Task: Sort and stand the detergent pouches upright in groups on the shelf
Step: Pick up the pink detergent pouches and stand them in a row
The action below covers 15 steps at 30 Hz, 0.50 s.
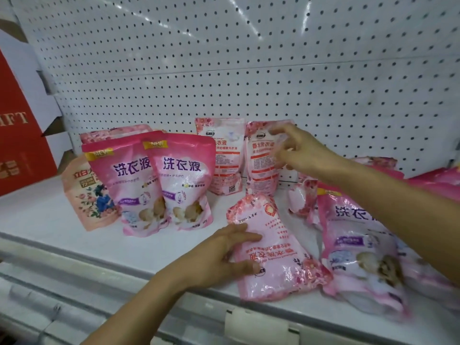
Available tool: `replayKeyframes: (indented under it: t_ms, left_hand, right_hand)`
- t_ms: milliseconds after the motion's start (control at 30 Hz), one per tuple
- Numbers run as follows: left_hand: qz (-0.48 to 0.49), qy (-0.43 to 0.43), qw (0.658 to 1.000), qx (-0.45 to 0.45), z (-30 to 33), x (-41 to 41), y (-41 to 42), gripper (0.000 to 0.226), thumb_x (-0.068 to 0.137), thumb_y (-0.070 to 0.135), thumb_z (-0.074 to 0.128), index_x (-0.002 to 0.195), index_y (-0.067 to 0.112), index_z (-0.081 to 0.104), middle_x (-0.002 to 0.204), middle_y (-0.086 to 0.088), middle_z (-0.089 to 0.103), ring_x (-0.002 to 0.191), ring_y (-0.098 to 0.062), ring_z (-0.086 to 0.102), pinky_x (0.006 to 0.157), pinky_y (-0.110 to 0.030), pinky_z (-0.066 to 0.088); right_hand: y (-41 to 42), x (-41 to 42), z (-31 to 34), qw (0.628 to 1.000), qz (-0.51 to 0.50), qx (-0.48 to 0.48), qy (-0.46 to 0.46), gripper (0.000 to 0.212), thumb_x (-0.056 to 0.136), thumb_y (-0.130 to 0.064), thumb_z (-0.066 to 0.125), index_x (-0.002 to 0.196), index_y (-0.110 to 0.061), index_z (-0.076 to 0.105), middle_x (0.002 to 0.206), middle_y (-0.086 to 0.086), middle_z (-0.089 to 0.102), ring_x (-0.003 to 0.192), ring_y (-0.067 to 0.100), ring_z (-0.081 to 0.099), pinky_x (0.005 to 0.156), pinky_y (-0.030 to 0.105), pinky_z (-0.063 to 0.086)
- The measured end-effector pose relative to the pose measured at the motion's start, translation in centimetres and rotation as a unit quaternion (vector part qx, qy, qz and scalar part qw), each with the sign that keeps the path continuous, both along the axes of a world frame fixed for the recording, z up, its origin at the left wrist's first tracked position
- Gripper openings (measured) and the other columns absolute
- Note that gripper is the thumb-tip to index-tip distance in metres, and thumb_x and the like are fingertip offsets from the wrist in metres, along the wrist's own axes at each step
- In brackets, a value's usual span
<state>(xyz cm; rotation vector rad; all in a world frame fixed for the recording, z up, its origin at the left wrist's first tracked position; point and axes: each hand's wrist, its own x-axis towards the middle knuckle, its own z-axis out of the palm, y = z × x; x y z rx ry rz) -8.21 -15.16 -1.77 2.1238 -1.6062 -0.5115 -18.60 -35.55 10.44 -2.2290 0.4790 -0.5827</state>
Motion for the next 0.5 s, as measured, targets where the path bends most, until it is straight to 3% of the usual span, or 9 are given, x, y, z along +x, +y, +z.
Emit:
replayKeyframes:
  t_ms: [67,133,200,233,300,433,500]
  left_hand:
    - [-0.002,-0.005,1.0,-0.006,-0.1,0.0,0.0,0.06,0.086,0.059,0.061,0.142,0.049,0.042,0.159,0.02,0.022,0.147,-0.002,0.017,0.119,-0.027,0.024]
    - [-0.004,-0.012,1.0,-0.005,-0.2,0.1,0.1,0.061,0.085,0.063,0.059,0.142,0.049,0.042,0.159,0.02,0.023,0.147,-0.003,0.018,0.12,-0.032,0.027]
    - [-0.005,-0.022,1.0,0.002,-0.3,0.2,0.2,0.063,0.084,0.066,0.056,0.143,0.05,0.04,0.16,0.021,0.021,0.147,-0.003,0.018,0.119,-0.038,0.03]
    - [-0.005,-0.03,1.0,0.005,-0.2,0.1,0.2,0.063,0.084,0.067,0.054,0.143,0.05,0.04,0.16,0.022,0.021,0.147,-0.003,0.018,0.119,-0.039,0.031]
    - [-0.007,-0.041,0.999,0.0,-0.1,-0.3,0.2,0.061,0.085,0.067,0.052,0.142,0.05,0.041,0.159,0.022,0.022,0.146,-0.002,0.022,0.118,-0.036,0.032]
    - [-0.029,0.064,0.997,-0.019,0.0,-0.1,0.7,0.066,0.073,0.084,0.049,0.134,0.058,0.045,0.155,0.029,0.026,0.145,0.003,0.023,0.121,-0.034,0.023]
    - [-0.065,0.138,0.987,-0.049,-0.3,0.4,1.4,0.069,0.066,0.082,0.059,0.131,0.065,0.043,0.152,0.037,0.024,0.144,0.008,0.018,0.122,-0.037,0.019]
  right_hand:
    - [1.8,-3.1,-0.6,0.984,0.105,-0.047,0.137,0.042,0.091,-0.02,0.064,0.131,-0.027,0.051,0.117,-0.006,0.061,0.1,0.01,0.064,0.073,0.018,0.046]
    - [3.5,-5.8,-1.7,0.912,0.202,-0.114,0.338,0.059,0.084,-0.028,0.072,0.135,-0.038,0.044,0.13,-0.017,0.048,0.112,-0.007,0.053,0.091,0.021,0.046]
    - [4.8,-7.7,-4.0,0.835,0.21,-0.236,0.451,0.083,0.081,-0.026,0.072,0.146,-0.044,0.023,0.153,-0.013,0.021,0.139,0.005,0.026,0.115,0.036,0.029]
    - [5.7,-8.3,-5.3,0.819,0.193,-0.293,0.454,0.09,0.081,-0.022,0.069,0.149,-0.042,0.014,0.158,-0.011,0.008,0.145,0.012,0.013,0.119,0.04,0.02]
    - [7.0,-8.7,-7.5,0.832,0.15,-0.369,0.385,0.084,0.084,-0.017,0.059,0.15,-0.037,0.011,0.16,-0.005,0.006,0.145,0.019,0.015,0.117,0.043,0.026]
    - [7.1,-8.7,-8.8,0.842,0.109,-0.462,0.257,0.048,0.092,-0.013,0.043,0.138,-0.029,0.044,0.142,-0.003,0.048,0.127,0.021,0.048,0.092,0.038,0.049]
    - [6.6,-8.8,-7.9,0.886,0.053,-0.433,0.154,0.033,0.093,-0.014,0.045,0.119,-0.027,0.061,0.113,-0.003,0.068,0.101,0.021,0.064,0.075,0.034,0.051]
